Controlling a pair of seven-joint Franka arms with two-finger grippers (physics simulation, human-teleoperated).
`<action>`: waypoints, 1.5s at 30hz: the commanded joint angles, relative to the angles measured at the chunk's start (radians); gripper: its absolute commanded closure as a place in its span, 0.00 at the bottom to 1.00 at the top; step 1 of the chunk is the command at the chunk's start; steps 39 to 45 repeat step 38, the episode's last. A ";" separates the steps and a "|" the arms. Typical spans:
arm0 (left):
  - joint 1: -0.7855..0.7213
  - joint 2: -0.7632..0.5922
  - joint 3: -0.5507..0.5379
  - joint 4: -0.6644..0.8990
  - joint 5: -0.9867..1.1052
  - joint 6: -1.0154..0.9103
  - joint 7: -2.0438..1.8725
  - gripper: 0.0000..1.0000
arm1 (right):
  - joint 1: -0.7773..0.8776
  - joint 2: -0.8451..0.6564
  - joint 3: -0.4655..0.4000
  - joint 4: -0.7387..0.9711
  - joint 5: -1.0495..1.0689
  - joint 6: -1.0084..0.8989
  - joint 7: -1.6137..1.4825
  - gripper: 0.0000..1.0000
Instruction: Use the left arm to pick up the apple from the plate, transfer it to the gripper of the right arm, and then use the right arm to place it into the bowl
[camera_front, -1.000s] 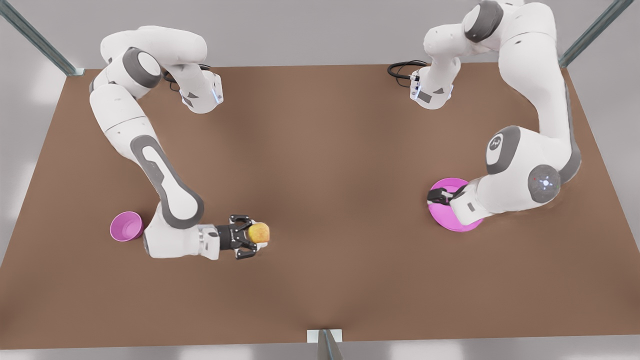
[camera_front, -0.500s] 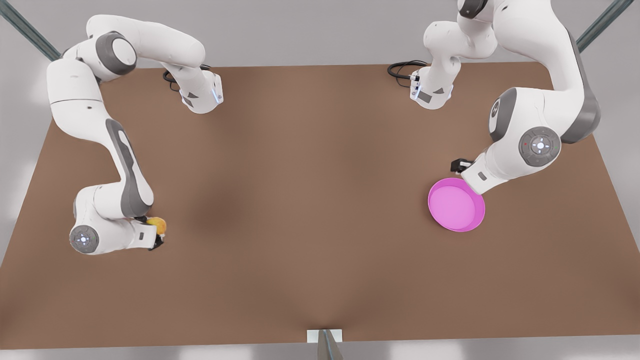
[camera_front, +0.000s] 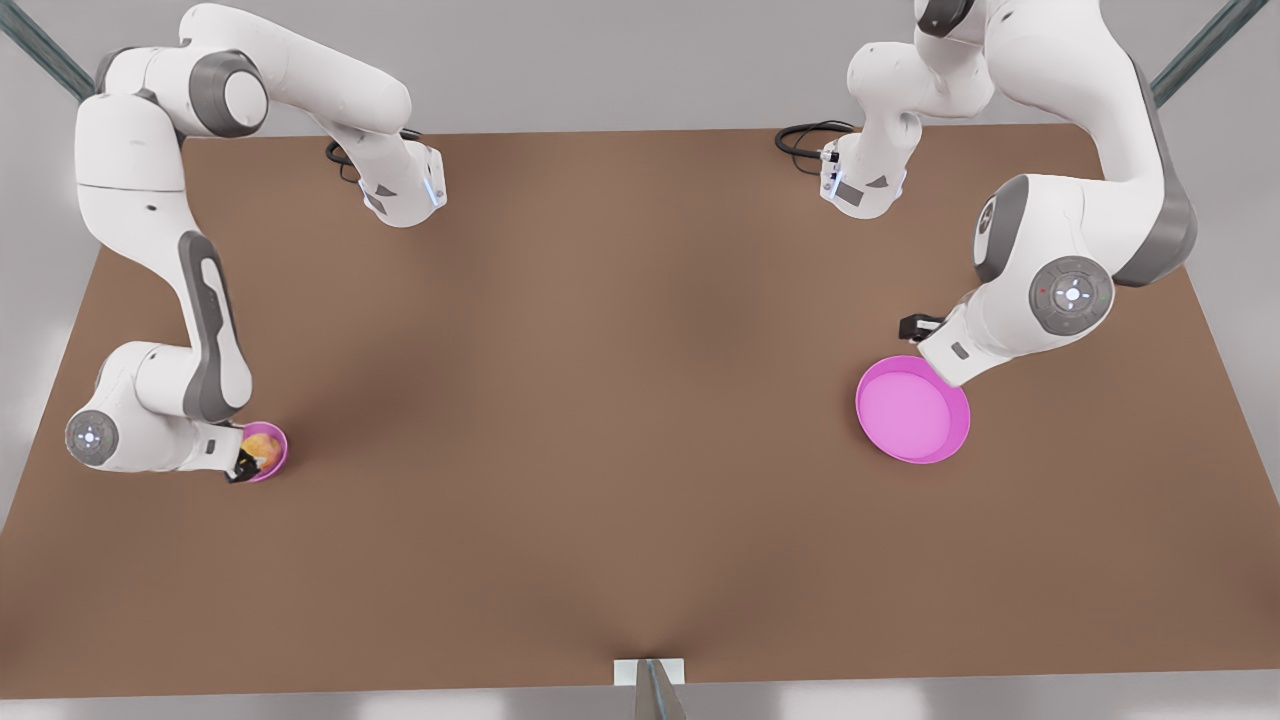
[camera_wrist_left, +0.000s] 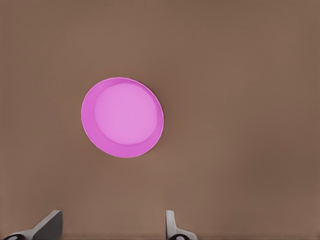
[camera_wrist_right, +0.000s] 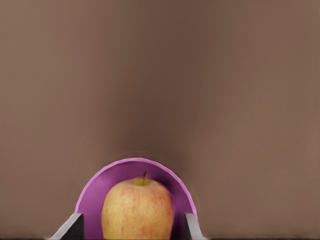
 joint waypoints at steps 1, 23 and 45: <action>-0.002 -0.001 -0.001 0.001 0.002 -0.013 -0.027 0.00 | -0.001 -0.001 -0.017 0.001 0.038 0.056 -0.354 0.19; 0.002 -0.003 -0.001 0.002 0.002 -0.045 -0.027 0.00 | 0.374 -0.340 -0.149 0.238 0.159 -0.657 2.392 0.00; 0.003 -0.001 -0.001 0.002 0.002 -0.061 -0.028 0.00 | 0.376 -0.362 -0.150 0.235 0.156 -0.659 2.383 0.00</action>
